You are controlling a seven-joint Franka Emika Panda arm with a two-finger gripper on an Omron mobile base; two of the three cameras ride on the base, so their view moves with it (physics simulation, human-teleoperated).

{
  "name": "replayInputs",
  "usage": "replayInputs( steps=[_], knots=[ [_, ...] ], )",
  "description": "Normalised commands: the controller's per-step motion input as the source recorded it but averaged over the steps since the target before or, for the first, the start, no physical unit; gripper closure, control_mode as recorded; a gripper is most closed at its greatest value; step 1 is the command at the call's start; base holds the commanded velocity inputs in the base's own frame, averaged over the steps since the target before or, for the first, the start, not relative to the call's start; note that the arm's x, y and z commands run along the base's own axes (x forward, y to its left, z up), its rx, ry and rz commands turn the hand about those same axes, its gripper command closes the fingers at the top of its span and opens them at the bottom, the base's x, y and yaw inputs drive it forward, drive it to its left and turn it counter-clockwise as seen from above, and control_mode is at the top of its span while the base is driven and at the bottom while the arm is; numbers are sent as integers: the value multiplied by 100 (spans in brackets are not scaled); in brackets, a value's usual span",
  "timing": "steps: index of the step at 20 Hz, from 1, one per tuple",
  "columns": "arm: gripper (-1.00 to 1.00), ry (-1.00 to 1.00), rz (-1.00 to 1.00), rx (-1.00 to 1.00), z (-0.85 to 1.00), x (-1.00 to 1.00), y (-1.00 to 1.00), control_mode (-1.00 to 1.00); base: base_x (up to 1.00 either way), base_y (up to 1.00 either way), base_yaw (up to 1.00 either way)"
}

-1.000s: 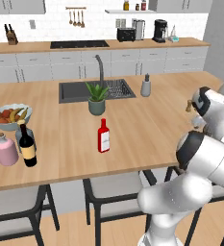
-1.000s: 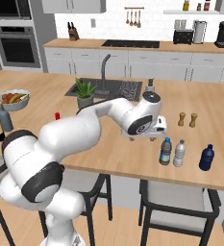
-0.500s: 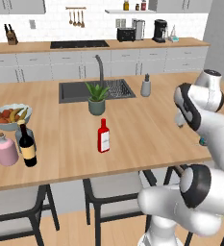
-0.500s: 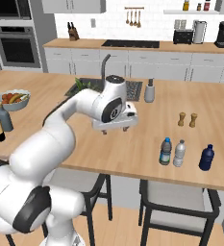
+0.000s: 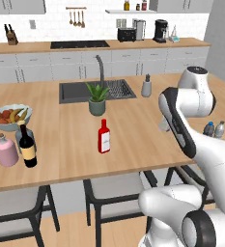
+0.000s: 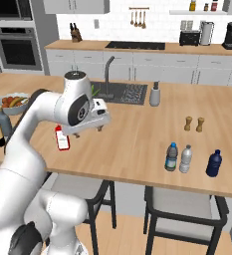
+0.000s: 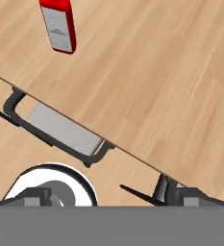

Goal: Move the plastic bottles in the middle to the plastics group, and the glass bottles in the middle to the glass group.

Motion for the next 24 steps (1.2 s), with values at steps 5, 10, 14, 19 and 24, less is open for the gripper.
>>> replayInputs(
  steps=[5, 10, 14, 19, 24],
  knots=[
    [-100, -21, 9, 0, 23, -48, 36, -100, 0, 0, 0],
    [-100, -15, 0, 2, 39, 0, 50, -100, 0, 0, 0],
    [-100, -1, -1, 8, 46, 31, 75, -100, 0, 0, 0],
    [-100, 0, -11, 22, 7, 50, 83, -100, 0, 0, 0],
    [-100, 3, -14, 21, 0, 38, 83, -100, 0, 0, 0]
  ],
)
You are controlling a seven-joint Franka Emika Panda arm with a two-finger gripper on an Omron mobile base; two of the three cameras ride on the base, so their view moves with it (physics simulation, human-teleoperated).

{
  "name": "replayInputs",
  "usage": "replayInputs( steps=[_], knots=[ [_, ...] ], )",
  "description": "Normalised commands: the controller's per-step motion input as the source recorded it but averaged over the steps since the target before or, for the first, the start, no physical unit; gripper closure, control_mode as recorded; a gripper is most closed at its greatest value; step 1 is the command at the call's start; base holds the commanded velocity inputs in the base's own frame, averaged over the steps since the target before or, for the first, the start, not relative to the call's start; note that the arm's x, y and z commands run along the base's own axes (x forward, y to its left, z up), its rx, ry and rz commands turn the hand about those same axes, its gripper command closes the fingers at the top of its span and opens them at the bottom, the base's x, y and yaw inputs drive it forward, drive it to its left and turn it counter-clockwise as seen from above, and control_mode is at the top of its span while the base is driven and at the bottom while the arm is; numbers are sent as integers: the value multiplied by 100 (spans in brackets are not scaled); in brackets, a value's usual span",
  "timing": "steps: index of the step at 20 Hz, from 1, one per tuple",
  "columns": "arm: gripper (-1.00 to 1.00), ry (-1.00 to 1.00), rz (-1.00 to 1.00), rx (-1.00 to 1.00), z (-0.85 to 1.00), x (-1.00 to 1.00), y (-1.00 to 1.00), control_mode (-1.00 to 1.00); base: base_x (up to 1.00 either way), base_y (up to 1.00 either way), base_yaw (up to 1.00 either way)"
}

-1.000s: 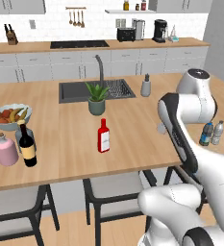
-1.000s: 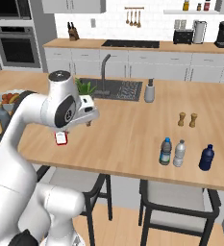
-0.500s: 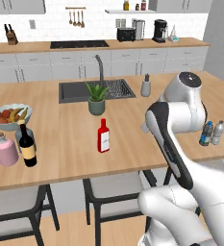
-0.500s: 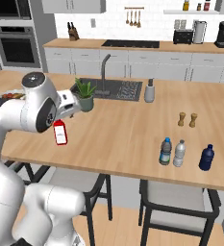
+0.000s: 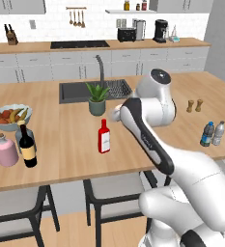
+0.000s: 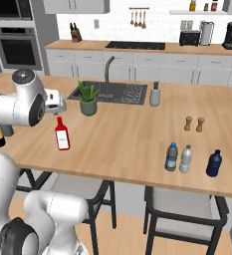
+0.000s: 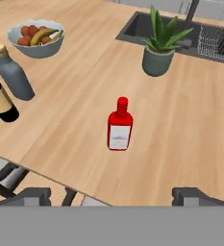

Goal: Move the plastic bottles in the middle to the plastics group, and the glass bottles in the middle to the glass group.

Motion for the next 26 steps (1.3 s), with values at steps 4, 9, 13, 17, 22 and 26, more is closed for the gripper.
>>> replayInputs(
  steps=[4, 9, 13, 17, 22, 26],
  knots=[
    [-100, 7, -11, 3, -10, 16, 59, -100, 0, 0, 0],
    [-100, 0, -6, -7, 0, 18, 29, -100, 0, 0, 0],
    [-100, 0, 0, 0, -10, 31, -7, -100, 0, 0, 0],
    [-100, 0, 0, 0, -31, 26, -24, -100, 0, 0, 0],
    [-100, 0, 0, 0, -26, 18, -16, -100, 0, 0, 0],
    [-100, 0, 4, 0, -34, 21, 0, -100, 0, 0, 0]
  ],
)
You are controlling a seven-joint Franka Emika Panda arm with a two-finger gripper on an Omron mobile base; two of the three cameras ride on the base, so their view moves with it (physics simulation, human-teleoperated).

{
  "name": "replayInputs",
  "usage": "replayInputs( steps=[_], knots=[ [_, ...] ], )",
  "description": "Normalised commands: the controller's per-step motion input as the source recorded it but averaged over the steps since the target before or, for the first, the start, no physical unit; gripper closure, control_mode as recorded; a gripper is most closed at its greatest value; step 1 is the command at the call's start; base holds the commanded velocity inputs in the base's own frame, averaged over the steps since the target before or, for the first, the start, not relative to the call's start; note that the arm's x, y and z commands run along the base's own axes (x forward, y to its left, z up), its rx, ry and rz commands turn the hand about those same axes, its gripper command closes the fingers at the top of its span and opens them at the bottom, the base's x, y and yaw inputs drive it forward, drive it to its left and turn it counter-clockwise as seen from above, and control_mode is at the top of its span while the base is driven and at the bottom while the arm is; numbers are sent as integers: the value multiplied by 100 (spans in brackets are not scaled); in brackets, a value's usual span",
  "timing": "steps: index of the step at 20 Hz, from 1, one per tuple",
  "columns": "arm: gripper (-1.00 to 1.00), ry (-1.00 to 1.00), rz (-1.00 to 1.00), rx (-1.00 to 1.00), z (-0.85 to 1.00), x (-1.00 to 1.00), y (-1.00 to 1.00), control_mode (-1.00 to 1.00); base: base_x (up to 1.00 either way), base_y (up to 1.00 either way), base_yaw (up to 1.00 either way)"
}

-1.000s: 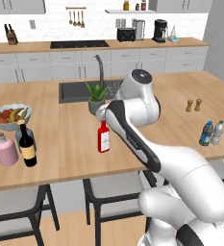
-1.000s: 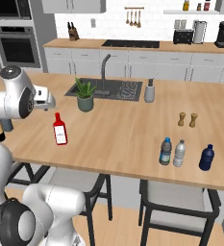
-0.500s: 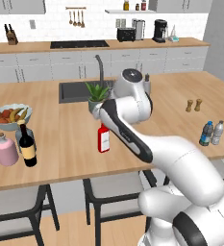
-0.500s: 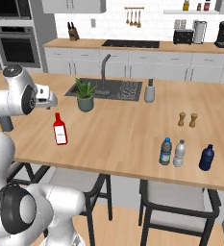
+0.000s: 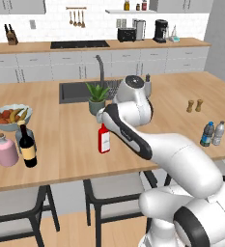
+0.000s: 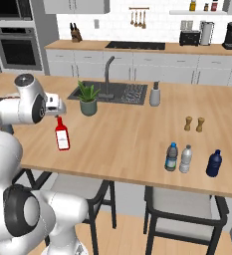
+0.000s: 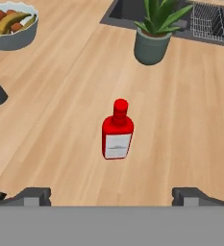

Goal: Move the plastic bottles in the middle to the plastics group, and the glass bottles in the middle to the glass group.

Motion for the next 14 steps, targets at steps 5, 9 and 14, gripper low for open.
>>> replayInputs(
  steps=[5, 9, 14],
  knots=[
    [-100, -3, 7, 2, -33, 21, 0, -100, 0, 0, 0],
    [-100, 0, 5, 0, -11, 20, 0, -100, 0, 0, 0],
    [-100, 0, 1, 0, 0, 8, 0, -100, 0, 0, 0]
  ],
)
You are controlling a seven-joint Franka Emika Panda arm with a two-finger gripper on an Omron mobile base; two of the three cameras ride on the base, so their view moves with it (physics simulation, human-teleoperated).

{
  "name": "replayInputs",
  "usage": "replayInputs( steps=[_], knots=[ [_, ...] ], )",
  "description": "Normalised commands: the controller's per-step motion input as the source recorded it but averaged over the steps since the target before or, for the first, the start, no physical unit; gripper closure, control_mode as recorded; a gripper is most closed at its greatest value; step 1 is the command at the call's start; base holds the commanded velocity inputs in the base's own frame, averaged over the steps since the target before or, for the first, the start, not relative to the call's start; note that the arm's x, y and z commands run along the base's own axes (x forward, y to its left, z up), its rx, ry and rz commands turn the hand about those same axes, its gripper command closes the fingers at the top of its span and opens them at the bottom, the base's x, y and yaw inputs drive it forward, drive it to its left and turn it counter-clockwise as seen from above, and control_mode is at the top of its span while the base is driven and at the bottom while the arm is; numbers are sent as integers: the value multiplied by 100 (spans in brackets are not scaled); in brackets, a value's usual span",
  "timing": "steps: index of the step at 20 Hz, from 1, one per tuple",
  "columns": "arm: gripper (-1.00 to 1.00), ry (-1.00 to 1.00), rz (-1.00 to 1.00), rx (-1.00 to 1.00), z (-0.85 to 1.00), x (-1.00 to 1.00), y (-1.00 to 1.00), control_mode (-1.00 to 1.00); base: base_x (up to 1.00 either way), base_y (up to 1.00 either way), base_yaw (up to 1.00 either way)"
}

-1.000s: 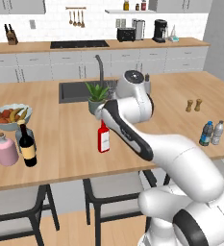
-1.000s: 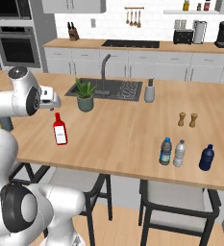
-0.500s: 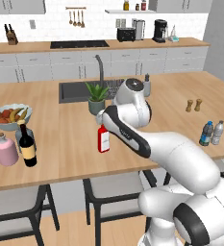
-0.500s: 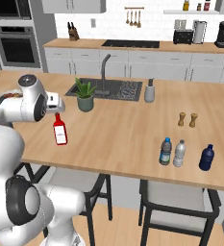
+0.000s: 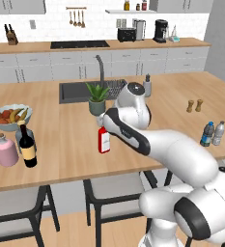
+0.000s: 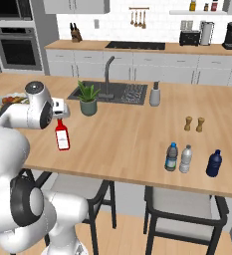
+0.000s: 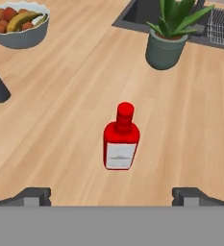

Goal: Move the plastic bottles in the middle to the plastics group, and the glass bottles in the middle to the glass group.

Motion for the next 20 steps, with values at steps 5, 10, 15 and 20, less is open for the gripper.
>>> replayInputs(
  steps=[5, 10, 15, 20],
  knots=[
    [-100, 1, 0, 0, -19, 21, 0, -100, 0, 0, 0],
    [-100, 1, 0, 0, -21, 22, 0, -100, 0, 0, 0],
    [-100, 3, 0, 0, -26, 28, 0, -100, 0, 0, 0],
    [-100, 4, 0, 0, -19, 25, 0, -100, 0, 0, 0]
  ],
)
